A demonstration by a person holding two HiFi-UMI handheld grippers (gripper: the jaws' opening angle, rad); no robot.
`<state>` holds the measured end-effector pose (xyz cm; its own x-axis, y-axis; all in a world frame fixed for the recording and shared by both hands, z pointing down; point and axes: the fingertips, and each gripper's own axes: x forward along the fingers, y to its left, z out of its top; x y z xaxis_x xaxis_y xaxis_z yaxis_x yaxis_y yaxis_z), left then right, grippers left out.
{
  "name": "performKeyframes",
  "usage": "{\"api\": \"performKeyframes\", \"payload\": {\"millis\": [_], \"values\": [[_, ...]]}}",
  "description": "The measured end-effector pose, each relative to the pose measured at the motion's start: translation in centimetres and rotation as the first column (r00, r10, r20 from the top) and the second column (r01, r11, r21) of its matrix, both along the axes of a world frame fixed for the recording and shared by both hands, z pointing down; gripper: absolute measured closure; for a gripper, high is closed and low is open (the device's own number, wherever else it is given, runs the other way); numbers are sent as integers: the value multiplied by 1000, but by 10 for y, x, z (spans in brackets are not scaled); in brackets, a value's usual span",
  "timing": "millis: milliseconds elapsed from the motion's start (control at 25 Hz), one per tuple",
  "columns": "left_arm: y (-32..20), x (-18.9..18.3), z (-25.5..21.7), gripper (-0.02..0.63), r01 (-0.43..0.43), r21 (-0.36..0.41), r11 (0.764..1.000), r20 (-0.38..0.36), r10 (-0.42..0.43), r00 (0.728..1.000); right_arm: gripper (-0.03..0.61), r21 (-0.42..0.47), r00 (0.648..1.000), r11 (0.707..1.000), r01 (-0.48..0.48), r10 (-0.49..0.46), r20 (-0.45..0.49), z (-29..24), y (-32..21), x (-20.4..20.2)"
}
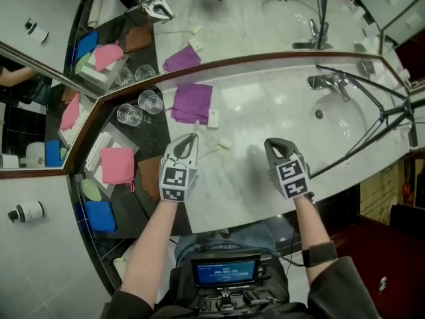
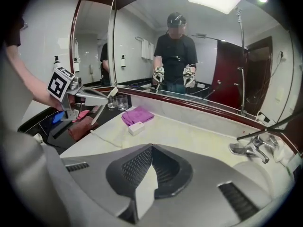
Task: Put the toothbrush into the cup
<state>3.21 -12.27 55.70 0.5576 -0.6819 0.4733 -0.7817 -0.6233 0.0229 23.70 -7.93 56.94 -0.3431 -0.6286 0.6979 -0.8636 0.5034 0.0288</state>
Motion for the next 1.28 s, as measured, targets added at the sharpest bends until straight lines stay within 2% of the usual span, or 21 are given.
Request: {"api": "performKeyframes", "payload": {"millis": [200, 360, 480, 640, 880, 1040, 1280], "values": [[-22, -45, -28, 595, 113, 106, 988, -33, -110, 993, 572, -44, 992, 992, 121, -119, 41, 1, -5, -62], [-37, -86, -46, 595, 213, 150, 966, -66, -205, 977, 572, -81, 968, 966, 247, -242, 65, 4, -5, -120], [-48, -120, -54, 595, 282, 174, 944, -84, -271, 959, 572, -114, 933, 927, 357, -347, 97, 8, 2, -169], [-61, -164, -59, 595, 352, 199, 915, -113, -335, 935, 572, -153, 868, 855, 495, -478, 136, 16, 18, -235], [-94, -230, -60, 595, 466, 240, 851, -187, -431, 883, 572, -178, 777, 757, 629, -603, 178, 26, 40, -312], [-114, -261, -59, 595, 513, 257, 819, -236, -462, 855, 572, -189, 744, 720, 668, -637, 204, 32, 49, -346], [-141, -286, -67, 595, 542, 287, 790, -306, -460, 833, 572, -196, 719, 693, 694, -659, 218, 42, 56, -376]]}}
